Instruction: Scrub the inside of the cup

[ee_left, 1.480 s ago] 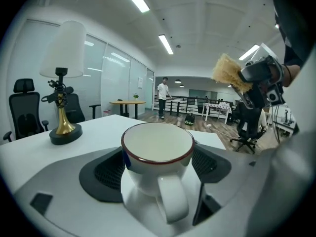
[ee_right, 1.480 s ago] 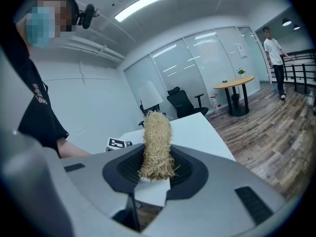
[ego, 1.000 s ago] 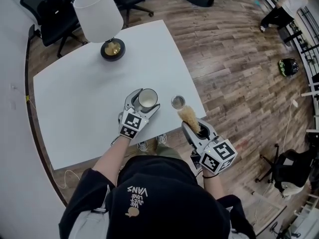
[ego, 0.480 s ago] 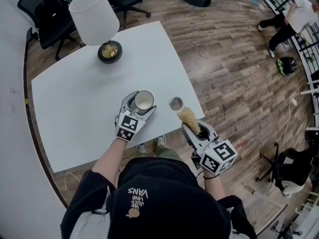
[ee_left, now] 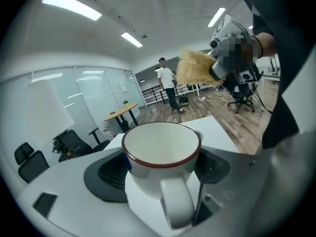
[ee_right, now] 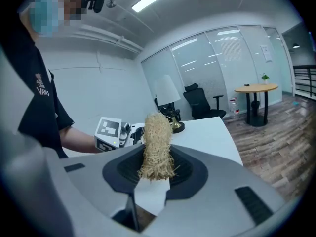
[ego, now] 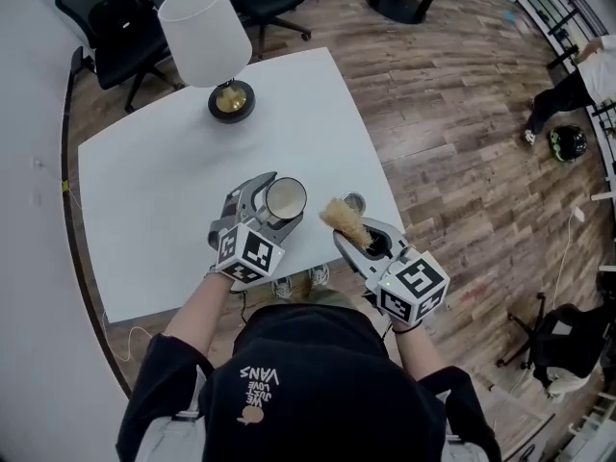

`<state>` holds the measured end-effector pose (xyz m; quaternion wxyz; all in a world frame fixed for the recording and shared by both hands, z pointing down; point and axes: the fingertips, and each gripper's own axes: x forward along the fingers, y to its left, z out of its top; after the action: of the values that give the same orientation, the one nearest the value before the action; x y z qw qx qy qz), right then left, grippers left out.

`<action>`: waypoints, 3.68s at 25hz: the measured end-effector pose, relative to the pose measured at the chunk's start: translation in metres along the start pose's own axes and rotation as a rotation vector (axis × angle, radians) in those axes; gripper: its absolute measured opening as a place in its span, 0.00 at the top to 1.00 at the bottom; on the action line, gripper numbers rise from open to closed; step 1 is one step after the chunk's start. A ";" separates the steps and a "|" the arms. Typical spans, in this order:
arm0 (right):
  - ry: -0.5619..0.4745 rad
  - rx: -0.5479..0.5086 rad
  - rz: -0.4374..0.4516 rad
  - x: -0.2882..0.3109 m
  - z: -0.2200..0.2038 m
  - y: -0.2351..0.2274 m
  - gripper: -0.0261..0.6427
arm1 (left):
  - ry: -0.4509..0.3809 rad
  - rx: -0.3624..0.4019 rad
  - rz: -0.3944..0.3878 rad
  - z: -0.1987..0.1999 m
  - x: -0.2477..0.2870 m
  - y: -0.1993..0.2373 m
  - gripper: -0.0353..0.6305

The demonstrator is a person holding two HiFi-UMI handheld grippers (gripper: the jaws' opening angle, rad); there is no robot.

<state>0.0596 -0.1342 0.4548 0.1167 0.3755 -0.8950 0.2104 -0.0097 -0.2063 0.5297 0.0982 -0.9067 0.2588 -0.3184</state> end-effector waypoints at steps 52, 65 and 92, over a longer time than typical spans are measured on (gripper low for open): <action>0.522 -0.512 0.160 0.065 0.016 0.027 0.81 | 0.157 0.442 0.090 0.034 -0.039 -0.004 0.35; 0.601 -0.558 0.234 0.063 -0.006 0.053 0.81 | 0.179 0.445 0.101 0.029 -0.039 -0.001 0.35; -0.122 0.147 0.129 0.031 0.037 -0.013 0.81 | -0.152 -0.349 0.101 0.023 -0.014 0.050 0.35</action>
<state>0.0460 -0.1789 0.4367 0.0204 0.3368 -0.9050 0.2590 -0.0254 -0.2410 0.4875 -0.0253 -0.9173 0.3469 -0.1940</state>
